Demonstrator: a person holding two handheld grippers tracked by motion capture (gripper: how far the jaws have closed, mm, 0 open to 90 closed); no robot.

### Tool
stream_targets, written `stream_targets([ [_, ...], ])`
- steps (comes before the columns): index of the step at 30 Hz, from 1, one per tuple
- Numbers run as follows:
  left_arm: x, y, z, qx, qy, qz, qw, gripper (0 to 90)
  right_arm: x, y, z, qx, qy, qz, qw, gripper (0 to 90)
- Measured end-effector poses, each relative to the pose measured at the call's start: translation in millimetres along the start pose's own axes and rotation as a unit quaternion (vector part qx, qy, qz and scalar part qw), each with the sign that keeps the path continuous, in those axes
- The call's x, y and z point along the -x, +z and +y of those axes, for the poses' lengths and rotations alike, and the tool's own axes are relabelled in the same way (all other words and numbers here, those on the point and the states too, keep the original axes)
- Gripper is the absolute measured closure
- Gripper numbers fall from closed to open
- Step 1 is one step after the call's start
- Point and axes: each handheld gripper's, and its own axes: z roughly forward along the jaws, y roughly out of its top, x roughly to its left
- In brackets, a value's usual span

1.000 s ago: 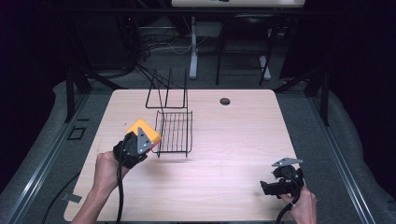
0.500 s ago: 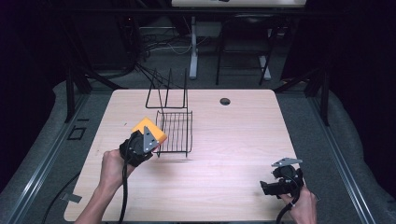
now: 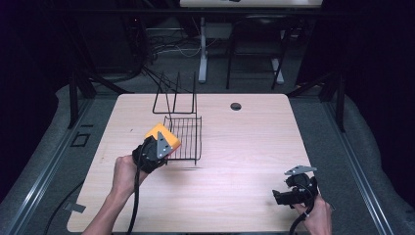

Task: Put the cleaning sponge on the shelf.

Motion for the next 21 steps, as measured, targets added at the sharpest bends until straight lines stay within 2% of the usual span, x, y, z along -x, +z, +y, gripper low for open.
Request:
stream_targets([
  [14,4.5,17.0,6.0,-0.003,0.006,-0.008,0.9999,73.2,0.0,-0.3,-0.2,-0.001,-0.001,-0.002,1.0,6.7],
  [21,5.5,24.8,8.5,-0.002,0.003,-0.01,0.9999,73.1,-0.1,-0.3,-0.3,-0.001,-0.001,-0.002,1.0,6.7],
])
